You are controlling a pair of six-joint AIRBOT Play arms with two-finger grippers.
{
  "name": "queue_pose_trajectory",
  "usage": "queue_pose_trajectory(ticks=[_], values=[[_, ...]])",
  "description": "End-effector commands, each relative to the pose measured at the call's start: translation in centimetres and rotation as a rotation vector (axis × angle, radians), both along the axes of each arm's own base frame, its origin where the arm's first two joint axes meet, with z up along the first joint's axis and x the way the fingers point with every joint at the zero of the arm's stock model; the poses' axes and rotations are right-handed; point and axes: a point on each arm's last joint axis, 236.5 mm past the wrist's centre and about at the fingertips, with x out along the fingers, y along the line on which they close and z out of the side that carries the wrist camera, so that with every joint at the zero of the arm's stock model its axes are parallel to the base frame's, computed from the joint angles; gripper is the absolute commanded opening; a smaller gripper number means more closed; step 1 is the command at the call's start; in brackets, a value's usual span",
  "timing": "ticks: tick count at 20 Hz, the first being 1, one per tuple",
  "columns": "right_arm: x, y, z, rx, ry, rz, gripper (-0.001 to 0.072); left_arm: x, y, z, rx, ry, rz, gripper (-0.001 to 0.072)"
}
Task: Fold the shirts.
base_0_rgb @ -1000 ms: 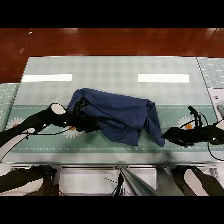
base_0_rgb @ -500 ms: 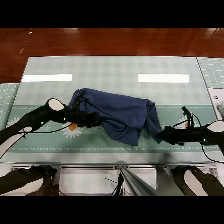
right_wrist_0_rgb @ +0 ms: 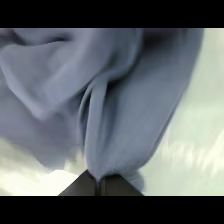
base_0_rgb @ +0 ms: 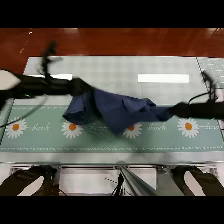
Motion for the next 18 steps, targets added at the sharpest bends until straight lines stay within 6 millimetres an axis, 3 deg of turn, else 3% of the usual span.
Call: queue_pose_trajectory(ticks=[1, 2, 4, 6, 8, 11, 14, 18], values=[[3.2, -2.2, 13.8, -0.119, -0.374, -0.079, 0.0019, -1.7, 6.4, 16.9, -0.028, -0.435, 0.174, 0.0027], [3.6, -3.0, 17.6, -0.152, -0.469, -0.116, 0.0019, -2.8, 8.5, 21.3, -0.019, -0.553, 0.242, 0.0027], [3.5, -4.7, 24.7, -0.226, -0.643, -0.192, 0.0019, -5.4, 11.5, 27.8, 0.018, -0.733, 0.359, 0.0027], [2.3, -6.8, 29.3, -0.304, -0.737, -0.282, 0.0019, -7.5, 13.4, 31.2, 0.088, -0.819, 0.441, 0.0027], [0.8, -8.4, 31.4, -0.370, -0.759, -0.336, 0.0019, -8.9, 14.4, 31.9, 0.174, -0.821, 0.484, 0.0027], [-1.0, -9.2, 32.5, -0.420, -0.748, -0.362, 0.0019, -10.2, 14.9, 31.7, 0.246, -0.792, 0.512, 0.0027], [-2.4, -8.8, 34.0, -0.423, -0.771, -0.358, 0.0019, -11.6, 14.1, 31.9, 0.267, -0.790, 0.493, 0.0027], [-5.1, -8.6, 38.7, -0.438, -0.901, -0.386, 0.0019, -13.8, 12.9, 32.1, 0.276, -0.770, 0.474, 0.0027]])
